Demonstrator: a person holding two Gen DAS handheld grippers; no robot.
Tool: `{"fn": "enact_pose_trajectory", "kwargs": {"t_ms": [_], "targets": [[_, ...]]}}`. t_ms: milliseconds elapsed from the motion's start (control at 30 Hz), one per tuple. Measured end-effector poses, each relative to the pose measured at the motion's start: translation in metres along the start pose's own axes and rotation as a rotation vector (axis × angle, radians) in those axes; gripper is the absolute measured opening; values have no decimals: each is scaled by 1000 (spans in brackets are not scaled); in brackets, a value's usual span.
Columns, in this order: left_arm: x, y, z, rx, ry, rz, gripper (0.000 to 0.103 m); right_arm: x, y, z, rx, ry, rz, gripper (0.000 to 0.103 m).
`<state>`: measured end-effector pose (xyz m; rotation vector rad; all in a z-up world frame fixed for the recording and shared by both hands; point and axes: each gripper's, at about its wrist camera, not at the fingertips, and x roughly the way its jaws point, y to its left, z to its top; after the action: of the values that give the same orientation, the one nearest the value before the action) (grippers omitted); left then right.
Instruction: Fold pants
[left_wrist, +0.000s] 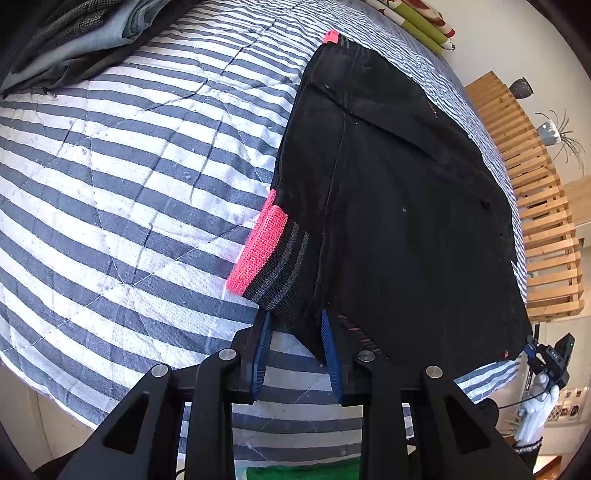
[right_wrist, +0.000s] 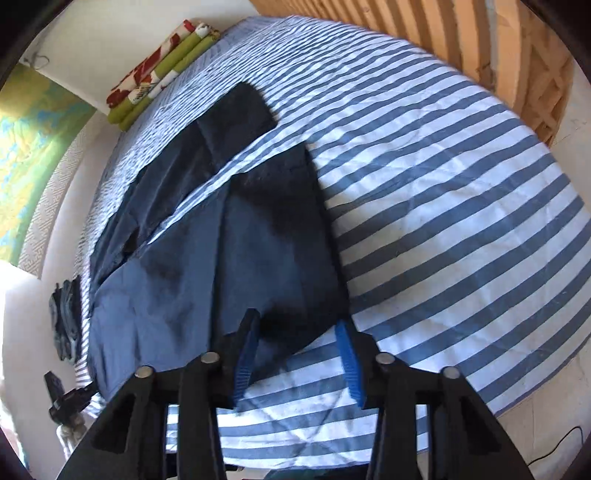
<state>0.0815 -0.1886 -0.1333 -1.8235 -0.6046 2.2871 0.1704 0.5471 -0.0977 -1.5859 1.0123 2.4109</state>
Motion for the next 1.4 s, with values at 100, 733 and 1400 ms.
{"fn": "enact_pose_trajectory", "kwargs": {"t_ms": [100,733,1400], "targets": [[2,-2,-1,-5,-3,2,29,-14,32,10,-44,15,82,32],[8,-7,11,6,3,-10,29,15,79,41,-228,-31,-374,21],[19,-10,29,11,-14,-12,27,3,12,-9,-49,-30,-202,12]]}}
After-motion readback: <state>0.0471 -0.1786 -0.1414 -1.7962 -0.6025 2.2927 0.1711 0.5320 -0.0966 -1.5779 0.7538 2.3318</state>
